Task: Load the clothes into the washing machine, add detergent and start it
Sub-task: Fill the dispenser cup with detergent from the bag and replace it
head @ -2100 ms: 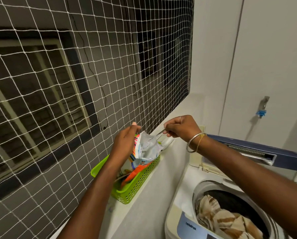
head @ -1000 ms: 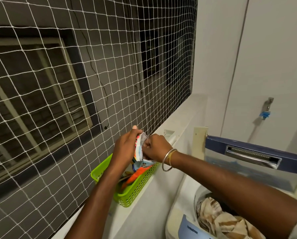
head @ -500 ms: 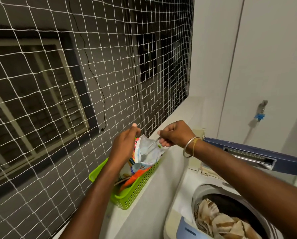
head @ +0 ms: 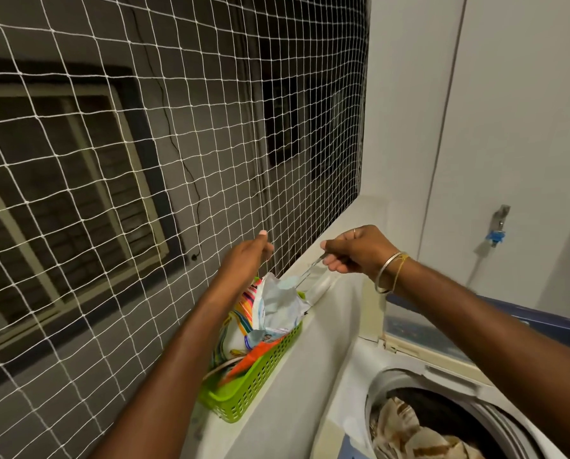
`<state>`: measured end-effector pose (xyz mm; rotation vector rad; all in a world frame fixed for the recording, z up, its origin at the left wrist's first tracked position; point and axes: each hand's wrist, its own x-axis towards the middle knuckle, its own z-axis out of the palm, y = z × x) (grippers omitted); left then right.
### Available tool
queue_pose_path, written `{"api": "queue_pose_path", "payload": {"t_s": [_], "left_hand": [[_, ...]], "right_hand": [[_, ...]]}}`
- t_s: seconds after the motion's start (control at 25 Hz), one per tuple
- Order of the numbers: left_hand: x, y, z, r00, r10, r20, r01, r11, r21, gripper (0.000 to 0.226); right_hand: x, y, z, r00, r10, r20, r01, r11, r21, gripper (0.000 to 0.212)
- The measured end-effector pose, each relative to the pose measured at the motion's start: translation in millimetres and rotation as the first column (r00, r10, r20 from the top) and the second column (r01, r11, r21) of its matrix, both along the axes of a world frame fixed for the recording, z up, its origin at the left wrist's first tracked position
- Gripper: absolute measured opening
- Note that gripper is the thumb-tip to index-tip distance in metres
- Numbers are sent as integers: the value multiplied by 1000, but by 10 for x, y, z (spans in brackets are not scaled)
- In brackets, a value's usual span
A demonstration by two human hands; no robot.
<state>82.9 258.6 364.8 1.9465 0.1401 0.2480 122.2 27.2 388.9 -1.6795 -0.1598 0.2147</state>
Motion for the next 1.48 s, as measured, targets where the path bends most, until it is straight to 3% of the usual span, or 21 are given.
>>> {"api": "queue_pose_path", "payload": {"t_s": [0.28,0.64,0.92,1.24,1.48], "left_hand": [[162,-14,10,1000,12,-7,-12,1000,5,56],[212,-46,-56,995,-60,-76,52,994,-98,53],[156,100,-156,997,-5,-75,-7,987,-159,53],[117,166,-188,996,-16,-89,7,994,-110,59],[61,66,-210,996,9,-86,-15,998,-68,57]], "right_hand": [[521,-173,58,997,-65,-41,68,996,58,22],[1400,-104,-496,979,-117,-169,97,988,-122,26],[1806,42,-757,981,-40,-191,-15,960,-281,22],[1813,-44,-846,996,56,72,-21,909,-417,10],[1830,-216,-819,924,221,311,-42,869,-492,6]]}}
